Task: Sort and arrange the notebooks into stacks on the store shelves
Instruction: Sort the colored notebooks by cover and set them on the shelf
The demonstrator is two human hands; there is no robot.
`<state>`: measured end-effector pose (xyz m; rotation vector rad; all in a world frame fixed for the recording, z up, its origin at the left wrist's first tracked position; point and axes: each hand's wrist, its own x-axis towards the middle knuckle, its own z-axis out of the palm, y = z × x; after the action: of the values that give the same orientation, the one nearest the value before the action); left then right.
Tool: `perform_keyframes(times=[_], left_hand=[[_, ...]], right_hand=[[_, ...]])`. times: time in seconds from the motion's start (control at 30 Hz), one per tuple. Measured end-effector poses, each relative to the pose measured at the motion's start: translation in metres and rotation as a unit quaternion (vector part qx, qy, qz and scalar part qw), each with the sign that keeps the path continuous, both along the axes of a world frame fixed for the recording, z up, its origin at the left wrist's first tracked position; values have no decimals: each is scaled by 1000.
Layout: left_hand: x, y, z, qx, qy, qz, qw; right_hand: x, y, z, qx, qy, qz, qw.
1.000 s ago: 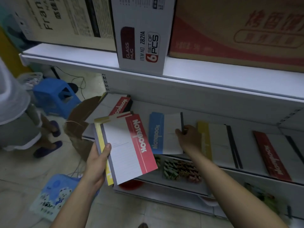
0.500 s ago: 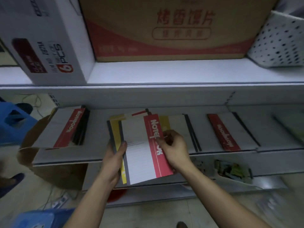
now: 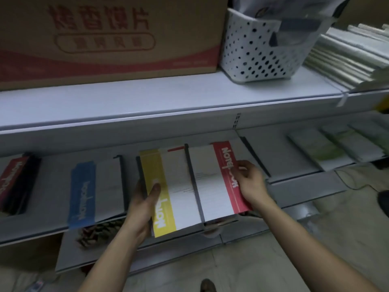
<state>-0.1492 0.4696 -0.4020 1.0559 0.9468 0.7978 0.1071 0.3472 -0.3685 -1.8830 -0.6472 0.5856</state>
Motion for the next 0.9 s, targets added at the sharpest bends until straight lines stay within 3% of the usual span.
perform_keyframes(times=[0.17, 0.33, 0.57, 0.7, 0.9], left_hand=[[32, -12, 2, -7, 21, 3, 1000], [54, -16, -1, -10, 24, 23, 999], [90, -28, -3, 30, 41, 50, 997], [110, -37, 3, -11, 4, 53, 999], [119, -36, 6, -60, -39, 118, 990]], right_hand=[[81, -14, 5, -37, -43, -39, 998], [120, -10, 3, -45, -3, -44, 998], [91, -2, 10, 44, 69, -9, 997], [62, 3, 3, 57, 141, -12, 988], [51, -10, -6, 36, 118, 11, 992]])
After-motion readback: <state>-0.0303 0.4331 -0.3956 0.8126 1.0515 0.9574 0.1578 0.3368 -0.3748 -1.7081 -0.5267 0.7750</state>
